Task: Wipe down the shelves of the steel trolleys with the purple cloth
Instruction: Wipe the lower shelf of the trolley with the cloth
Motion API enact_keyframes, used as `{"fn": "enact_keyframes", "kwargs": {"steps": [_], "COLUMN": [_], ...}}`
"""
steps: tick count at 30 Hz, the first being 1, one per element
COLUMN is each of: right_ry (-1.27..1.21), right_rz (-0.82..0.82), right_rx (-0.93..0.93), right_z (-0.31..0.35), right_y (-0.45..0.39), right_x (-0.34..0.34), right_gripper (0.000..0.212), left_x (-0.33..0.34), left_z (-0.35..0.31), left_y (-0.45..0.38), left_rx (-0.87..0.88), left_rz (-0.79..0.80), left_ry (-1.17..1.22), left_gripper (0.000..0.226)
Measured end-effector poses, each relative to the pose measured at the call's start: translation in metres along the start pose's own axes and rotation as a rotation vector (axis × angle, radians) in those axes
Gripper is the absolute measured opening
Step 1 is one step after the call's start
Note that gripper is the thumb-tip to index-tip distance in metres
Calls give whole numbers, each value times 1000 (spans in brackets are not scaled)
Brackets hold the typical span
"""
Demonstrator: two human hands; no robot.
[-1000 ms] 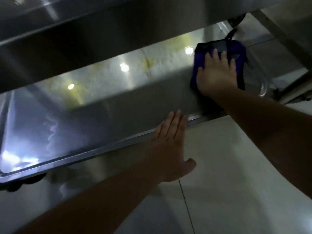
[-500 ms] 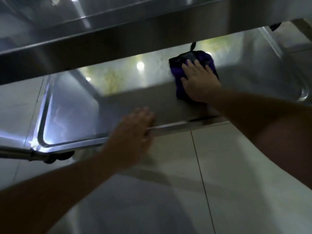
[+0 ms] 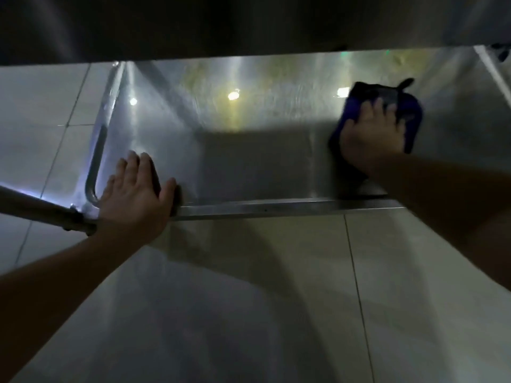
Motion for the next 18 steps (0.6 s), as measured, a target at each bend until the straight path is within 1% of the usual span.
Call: {"fn": "enact_keyframes", "kwargs": {"steps": [3,6,7,9,11,14,16,18], "right_ry": [7,12,30,79,80,77,59,12], "right_rz": [5,25,38,65,73,-6,-84,-91], "right_rx": [-115,-331,-420,-543,-560,-450,-301,-80], "right_z": [95,183,202,213,193,123,66,27], "right_y": [25,54,62,67,61,43,30,23], "right_x": [27,51,56,60,52,32,17,8], "right_gripper": [65,66,66,64,62,59,54,58], "left_x": [2,2,2,3,1,-8,-11,-9], "left_z": [1,2,2,1,1,8,15,17], "left_y": [2,1,1,1,0,2,9,14], "left_rx": [7,7,3,4,23,58,22,-53], "left_rz": [-6,-4,3,4,12,-4,-49,-51], "left_ry": [1,7,8,10,34,60,-3,-36], "left_gripper": [88,88,88,88,89,87,83,82]}}
Point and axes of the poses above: each hand's wrist, its own y-axis away from the middle knuckle, its own x-axis out of the palm, z = x × y, the point moved 4 cm from there along -y, towards the middle knuckle, and after that the axes turned 4 degrees about z, right-handed, at the moved point
